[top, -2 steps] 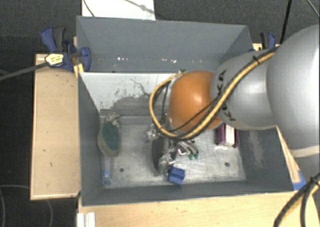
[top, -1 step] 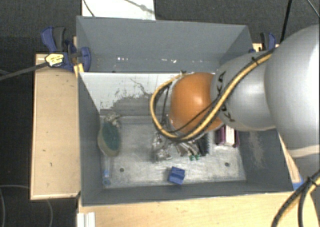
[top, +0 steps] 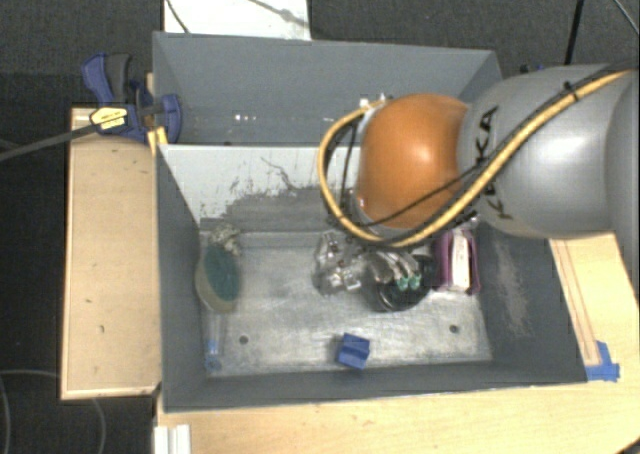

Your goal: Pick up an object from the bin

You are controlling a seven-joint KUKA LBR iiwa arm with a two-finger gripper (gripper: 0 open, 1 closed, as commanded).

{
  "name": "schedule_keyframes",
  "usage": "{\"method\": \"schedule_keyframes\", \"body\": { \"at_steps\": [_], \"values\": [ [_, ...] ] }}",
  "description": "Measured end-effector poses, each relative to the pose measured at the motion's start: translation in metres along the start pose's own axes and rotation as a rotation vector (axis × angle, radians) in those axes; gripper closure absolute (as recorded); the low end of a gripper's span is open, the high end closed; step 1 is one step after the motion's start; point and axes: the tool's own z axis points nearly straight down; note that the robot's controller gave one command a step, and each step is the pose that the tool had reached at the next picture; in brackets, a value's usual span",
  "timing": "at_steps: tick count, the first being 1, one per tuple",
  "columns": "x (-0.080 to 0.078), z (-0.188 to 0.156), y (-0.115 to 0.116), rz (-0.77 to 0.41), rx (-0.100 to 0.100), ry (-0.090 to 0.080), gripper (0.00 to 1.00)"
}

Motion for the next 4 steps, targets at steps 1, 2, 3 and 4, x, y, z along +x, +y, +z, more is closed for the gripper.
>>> {"method": "schedule_keyframes", "body": {
  "at_steps": [1, 2, 3, 4],
  "values": [
    [0.002, 0.005, 0.0, 0.003, -0.001, 0.009, 0.0],
    [0.049, 0.09, -0.074, -0.171, 0.002, 0.002, 0.0],
    [0.022, 0.061, -0.178, -0.192, 0.005, 0.002, 0.0],
    [0.023, 0.063, -0.172, -0.195, -0.001, 0.008, 1.0]
  ]
}}
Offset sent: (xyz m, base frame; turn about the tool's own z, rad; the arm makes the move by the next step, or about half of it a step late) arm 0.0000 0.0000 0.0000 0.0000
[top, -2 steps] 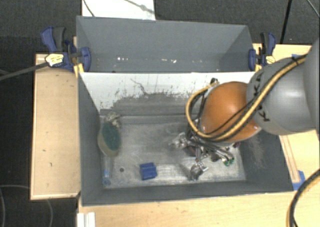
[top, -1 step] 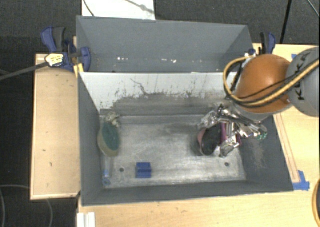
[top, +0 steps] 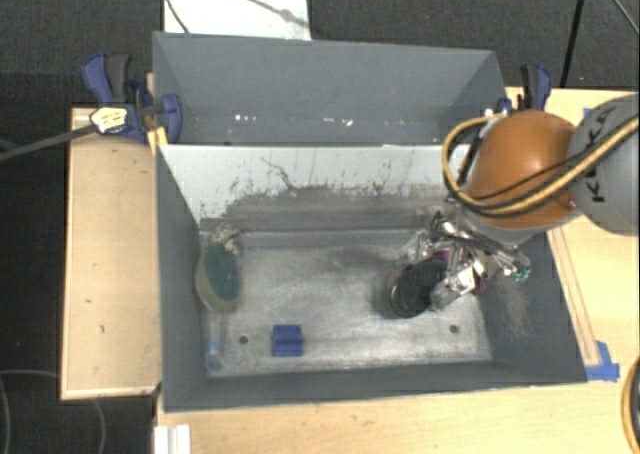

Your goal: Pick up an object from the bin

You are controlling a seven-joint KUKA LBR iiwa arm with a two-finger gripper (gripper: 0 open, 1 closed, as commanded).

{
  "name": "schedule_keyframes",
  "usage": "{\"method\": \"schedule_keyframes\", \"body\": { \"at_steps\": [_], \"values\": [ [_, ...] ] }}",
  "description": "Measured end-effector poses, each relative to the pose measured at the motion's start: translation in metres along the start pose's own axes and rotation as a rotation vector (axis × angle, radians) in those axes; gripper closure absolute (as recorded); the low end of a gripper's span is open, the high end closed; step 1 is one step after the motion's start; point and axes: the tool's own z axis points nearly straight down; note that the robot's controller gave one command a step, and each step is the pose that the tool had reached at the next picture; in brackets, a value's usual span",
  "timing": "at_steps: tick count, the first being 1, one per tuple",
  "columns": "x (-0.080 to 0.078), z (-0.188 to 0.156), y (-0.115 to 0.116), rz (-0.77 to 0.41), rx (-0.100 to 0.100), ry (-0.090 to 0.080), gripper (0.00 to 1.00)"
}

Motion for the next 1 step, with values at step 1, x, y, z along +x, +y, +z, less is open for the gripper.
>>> {"method": "schedule_keyframes", "body": {
  "at_steps": [1],
  "values": [
    [0.0141, -0.2242, -0.0041, 0.058, 0.006, -0.007, 1.0]
  ]
}}
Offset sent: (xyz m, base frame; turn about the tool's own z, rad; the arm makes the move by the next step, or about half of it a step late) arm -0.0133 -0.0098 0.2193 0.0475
